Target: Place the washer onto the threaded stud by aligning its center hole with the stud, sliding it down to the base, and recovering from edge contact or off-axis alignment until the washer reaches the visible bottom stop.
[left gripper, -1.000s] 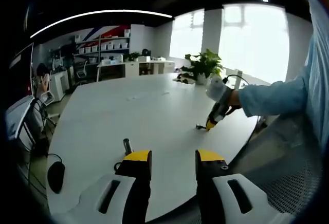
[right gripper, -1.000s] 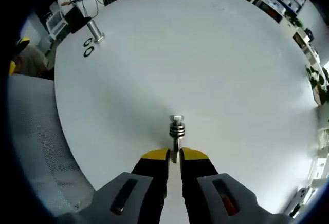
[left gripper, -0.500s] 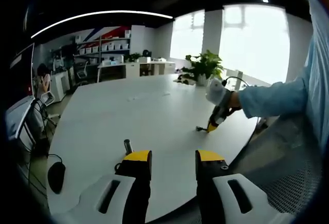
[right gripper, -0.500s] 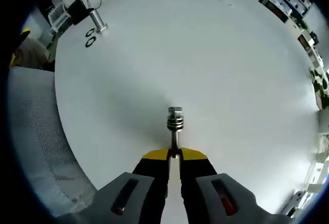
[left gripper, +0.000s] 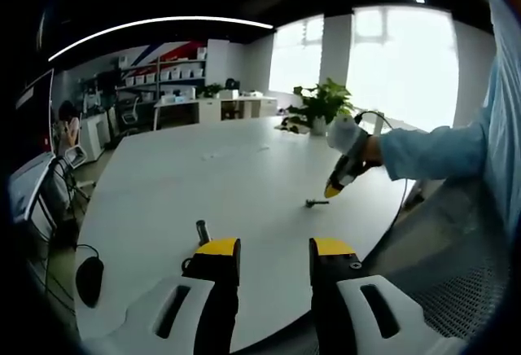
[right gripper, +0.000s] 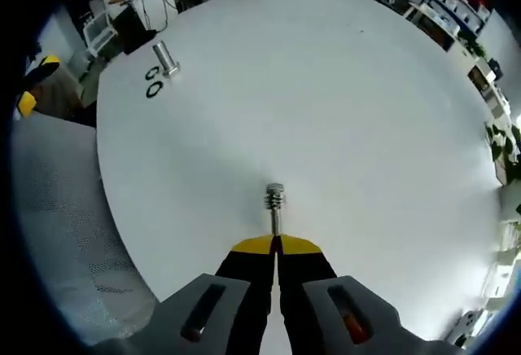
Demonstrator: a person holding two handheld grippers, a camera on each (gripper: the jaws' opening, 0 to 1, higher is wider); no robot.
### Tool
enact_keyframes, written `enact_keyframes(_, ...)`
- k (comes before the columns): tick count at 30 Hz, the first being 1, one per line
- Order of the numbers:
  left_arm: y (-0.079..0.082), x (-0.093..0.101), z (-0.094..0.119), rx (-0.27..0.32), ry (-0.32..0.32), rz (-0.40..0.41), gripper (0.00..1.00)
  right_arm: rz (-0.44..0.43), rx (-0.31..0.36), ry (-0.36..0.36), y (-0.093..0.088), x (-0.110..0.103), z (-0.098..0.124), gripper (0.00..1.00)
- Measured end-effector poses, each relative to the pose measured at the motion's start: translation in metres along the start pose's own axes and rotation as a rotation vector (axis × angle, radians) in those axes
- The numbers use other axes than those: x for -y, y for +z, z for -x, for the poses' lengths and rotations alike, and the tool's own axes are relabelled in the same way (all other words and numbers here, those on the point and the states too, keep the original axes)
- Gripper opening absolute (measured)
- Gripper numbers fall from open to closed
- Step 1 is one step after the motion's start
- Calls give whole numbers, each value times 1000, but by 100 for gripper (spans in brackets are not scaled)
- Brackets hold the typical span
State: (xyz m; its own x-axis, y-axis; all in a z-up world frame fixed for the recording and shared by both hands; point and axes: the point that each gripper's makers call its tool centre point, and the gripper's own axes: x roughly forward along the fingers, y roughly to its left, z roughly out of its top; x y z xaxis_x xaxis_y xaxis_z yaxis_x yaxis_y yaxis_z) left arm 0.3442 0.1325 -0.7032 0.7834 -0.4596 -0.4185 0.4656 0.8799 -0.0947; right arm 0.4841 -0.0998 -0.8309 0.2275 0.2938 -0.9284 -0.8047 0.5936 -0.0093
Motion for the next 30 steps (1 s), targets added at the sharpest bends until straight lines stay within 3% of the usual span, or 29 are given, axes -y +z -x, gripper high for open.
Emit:
enact_keyframes(4,-1,1,0,-5,-2,-2,32,-13,11,3,1,2,-3,2)
enact_keyframes(10,-1,1,0,-6,-3,-1,32,18,-41,29,-10,-4,-15,3)
enact_keyframes(14,0,1,0,-3,-4,0,32,9,-67,35,-18,-6,-24,9)
enact_keyframes(30,1,1,-1,1,-7,-1,32,21,-78,8,-24,5,-40,9)
